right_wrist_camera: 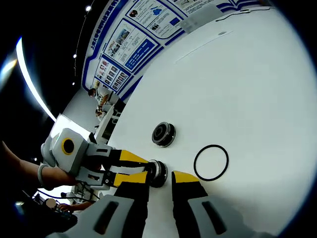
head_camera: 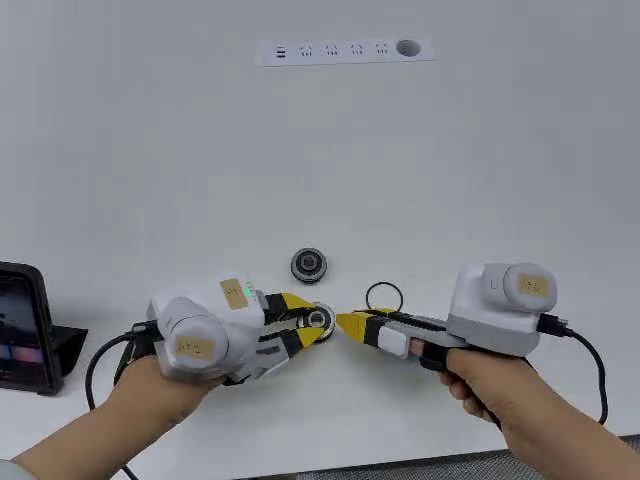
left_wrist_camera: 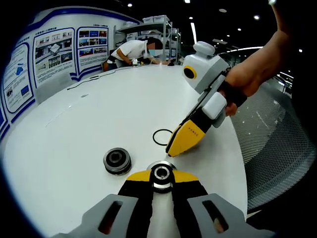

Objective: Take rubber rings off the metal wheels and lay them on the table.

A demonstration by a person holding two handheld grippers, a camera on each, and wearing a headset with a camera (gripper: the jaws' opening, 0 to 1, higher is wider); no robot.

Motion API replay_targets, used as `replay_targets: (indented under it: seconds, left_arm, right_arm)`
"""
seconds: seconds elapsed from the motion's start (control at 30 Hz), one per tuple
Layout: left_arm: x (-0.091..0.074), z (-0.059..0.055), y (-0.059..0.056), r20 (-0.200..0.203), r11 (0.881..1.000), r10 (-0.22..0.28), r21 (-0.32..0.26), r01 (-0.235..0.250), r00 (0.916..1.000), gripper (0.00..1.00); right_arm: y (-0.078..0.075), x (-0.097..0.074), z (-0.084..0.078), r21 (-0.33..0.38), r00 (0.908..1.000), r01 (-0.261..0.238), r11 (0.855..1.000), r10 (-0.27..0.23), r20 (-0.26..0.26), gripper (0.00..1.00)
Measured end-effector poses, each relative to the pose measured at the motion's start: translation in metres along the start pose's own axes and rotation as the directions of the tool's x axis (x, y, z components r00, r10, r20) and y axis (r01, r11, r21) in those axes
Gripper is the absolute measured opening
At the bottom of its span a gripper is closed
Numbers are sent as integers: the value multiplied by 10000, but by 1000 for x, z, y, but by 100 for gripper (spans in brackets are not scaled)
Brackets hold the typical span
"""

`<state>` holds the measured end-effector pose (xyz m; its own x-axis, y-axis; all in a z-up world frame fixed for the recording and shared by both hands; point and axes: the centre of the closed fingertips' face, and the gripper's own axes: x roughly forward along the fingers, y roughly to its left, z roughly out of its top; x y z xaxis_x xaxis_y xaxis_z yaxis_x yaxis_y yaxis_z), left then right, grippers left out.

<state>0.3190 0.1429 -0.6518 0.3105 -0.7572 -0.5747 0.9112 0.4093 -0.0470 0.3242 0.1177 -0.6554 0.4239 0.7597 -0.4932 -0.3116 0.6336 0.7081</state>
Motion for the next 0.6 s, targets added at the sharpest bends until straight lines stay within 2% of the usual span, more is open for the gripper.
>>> replay_targets:
  seconds: [0.6]
  left_arm:
    - [0, -1, 1, 58, 10000, 6, -42, -6, 10000, 13]
  right_arm:
    - [5, 18, -7, 434, 9985, -352, 9984, 370, -412, 21]
